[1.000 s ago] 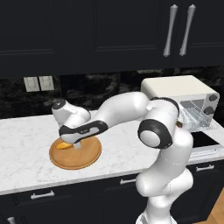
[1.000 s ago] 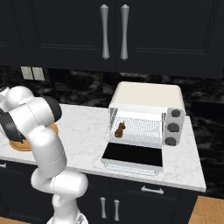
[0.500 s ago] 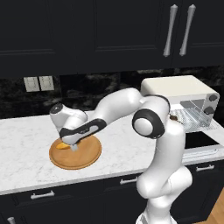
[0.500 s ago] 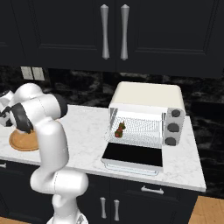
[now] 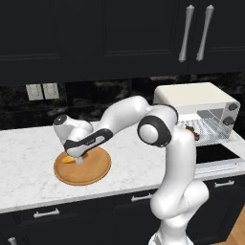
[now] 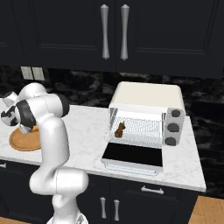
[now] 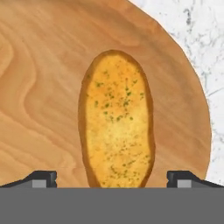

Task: Pick up the kebab skewer and baguette bread, and place them inside the toaster oven. Close the toaster oven door and start by setting the timer.

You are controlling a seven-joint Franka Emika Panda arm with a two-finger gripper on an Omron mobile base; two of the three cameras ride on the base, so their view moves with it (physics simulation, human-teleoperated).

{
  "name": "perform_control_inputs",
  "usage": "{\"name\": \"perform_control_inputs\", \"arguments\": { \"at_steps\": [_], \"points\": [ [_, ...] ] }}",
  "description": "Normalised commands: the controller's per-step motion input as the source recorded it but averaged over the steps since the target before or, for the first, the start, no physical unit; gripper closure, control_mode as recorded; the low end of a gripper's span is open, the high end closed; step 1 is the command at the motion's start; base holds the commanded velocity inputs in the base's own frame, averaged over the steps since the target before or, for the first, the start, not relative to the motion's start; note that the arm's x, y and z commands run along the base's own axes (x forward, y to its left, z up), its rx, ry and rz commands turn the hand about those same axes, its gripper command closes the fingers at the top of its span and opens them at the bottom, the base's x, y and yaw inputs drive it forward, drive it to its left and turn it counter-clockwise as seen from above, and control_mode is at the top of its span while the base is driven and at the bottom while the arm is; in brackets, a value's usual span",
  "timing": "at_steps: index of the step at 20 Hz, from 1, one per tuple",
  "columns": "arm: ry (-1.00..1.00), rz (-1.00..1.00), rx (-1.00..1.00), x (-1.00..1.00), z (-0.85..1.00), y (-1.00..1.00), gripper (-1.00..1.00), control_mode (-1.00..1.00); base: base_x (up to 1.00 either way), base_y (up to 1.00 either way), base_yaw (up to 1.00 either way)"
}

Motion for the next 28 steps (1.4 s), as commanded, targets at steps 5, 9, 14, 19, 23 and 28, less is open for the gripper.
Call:
{"name": "perform_control_inputs", "arguments": {
  "at_steps": [5, 9, 14, 19, 23, 28],
  "points": [
    [0.0, 0.0, 0.0, 0.2, -0.18, 0.01, -1.0, -1.0, 0.0, 0.0, 0.0],
    [0.0, 0.0, 0.0, 0.05, -0.15, 0.0, -1.0, -1.0, 0.0, 0.0, 0.0],
    [0.0, 0.0, 0.0, 0.01, -0.13, 0.01, -1.0, -1.0, 0.0, 0.0, 0.0],
    [0.0, 0.0, 0.0, 0.08, -0.04, 0.0, -1.0, -1.0, 0.0, 0.0, 0.0],
    [0.0, 0.0, 0.0, 0.0, -0.23, 0.0, -1.0, -1.0, 0.0, 0.0, 0.0],
    [0.0, 0.0, 0.0, 0.0, -0.3, 0.0, -1.0, -1.0, 0.0, 0.0, 0.0]
  ]
}}
